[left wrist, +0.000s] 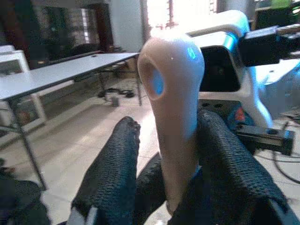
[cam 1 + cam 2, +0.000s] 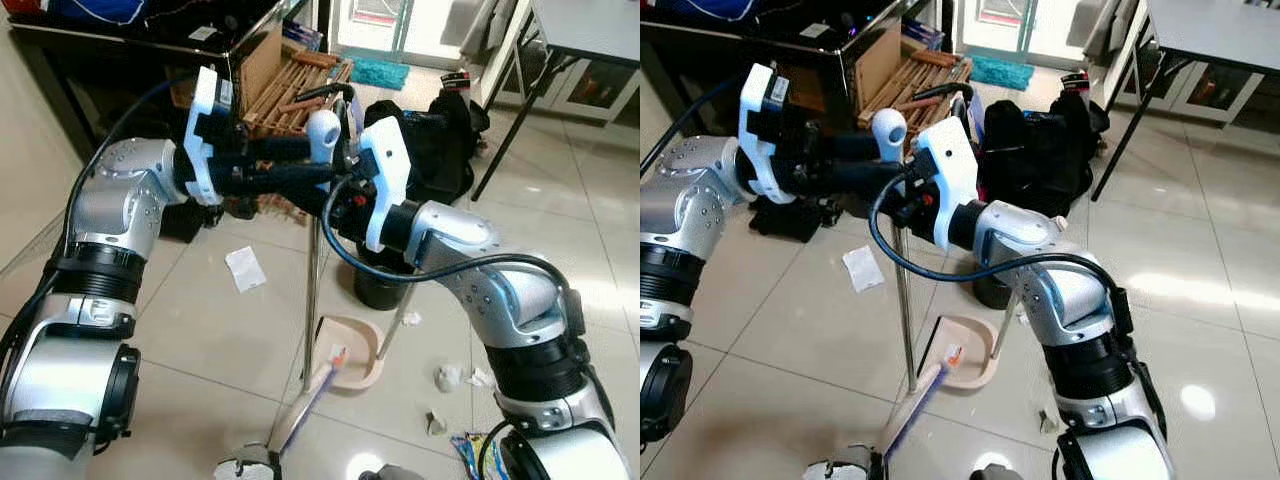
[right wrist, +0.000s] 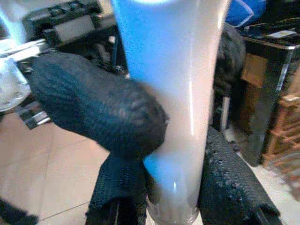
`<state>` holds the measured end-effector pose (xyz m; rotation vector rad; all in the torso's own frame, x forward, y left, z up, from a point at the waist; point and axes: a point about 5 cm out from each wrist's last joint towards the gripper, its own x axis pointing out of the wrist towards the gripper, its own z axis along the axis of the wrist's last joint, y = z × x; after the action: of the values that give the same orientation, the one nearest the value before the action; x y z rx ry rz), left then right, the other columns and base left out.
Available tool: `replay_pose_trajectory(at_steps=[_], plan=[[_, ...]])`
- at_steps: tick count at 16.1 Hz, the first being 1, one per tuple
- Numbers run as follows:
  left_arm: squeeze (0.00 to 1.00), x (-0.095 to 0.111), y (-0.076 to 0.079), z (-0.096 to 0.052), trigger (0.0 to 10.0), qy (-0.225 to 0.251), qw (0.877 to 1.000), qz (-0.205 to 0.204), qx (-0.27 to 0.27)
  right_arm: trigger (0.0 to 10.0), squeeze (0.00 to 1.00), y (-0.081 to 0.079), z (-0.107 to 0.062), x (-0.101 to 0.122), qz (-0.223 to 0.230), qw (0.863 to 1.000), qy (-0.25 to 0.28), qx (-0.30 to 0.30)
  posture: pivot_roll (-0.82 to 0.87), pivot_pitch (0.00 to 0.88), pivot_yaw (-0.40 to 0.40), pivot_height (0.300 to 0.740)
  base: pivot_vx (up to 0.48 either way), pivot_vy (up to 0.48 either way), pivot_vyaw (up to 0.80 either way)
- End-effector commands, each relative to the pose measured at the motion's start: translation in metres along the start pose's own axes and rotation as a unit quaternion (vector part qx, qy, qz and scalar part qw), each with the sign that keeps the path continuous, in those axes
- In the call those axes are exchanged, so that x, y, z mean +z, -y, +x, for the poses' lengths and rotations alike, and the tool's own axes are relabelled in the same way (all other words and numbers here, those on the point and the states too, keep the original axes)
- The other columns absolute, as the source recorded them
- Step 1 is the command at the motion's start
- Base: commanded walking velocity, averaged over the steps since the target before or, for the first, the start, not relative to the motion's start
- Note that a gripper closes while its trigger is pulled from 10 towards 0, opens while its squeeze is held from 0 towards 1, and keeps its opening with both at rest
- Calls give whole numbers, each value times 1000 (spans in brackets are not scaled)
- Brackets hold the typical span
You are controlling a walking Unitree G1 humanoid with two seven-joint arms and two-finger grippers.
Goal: Sweep floor
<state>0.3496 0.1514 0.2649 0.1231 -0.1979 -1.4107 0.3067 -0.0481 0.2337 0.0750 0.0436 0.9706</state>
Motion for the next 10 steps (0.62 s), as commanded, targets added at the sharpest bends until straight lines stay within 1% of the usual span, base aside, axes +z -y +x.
replay_pose_trajectory(at_steps=[1,2,3,5,6,7,8,9,10], plan=[[1000,3,-7,-3,10000,-9,998,25,52,0,0,-2,3,4,6,1000,13,6,-48,48,-10,740,0,0,0],[361,1,-8,-3,10000,-5,997,18,69,0,0,-2,5,4,5,1000,15,-5,-45,49,-9,740,0,0,0],[0,1,-7,-3,10000,-3,997,15,74,0,0,-2,5,3,5,1000,16,-9,-45,49,-9,740,0,0,0],[0,2,-2,3,10000,35,996,-6,76,0,0,-1,7,2,1,1000,20,-24,-41,54,-11,740,0,0,0],[0,1,-2,7,10000,40,995,-13,89,0,0,-1,8,2,-5,999,19,-30,-42,53,-11,740,0,0,0],[0,-6,-6,10,10000,24,991,-10,134,0,0,0,10,3,-5,999,24,-38,-41,54,-13,740,0,0,0],[0,-9,-7,12,10000,22,988,-14,150,0,0,-1,11,4,-13,999,25,-41,-42,51,-12,740,0,0,0],[0,-10,-6,14,10000,23,988,-18,154,0,0,-1,11,5,-20,999,26,-43,-43,53,-12,740,0,0,0],[0,-9,-4,21,10000,32,987,-30,157,0,0,-2,13,5,-41,998,24,-47,-42,52,-11,740,0,0,0]])
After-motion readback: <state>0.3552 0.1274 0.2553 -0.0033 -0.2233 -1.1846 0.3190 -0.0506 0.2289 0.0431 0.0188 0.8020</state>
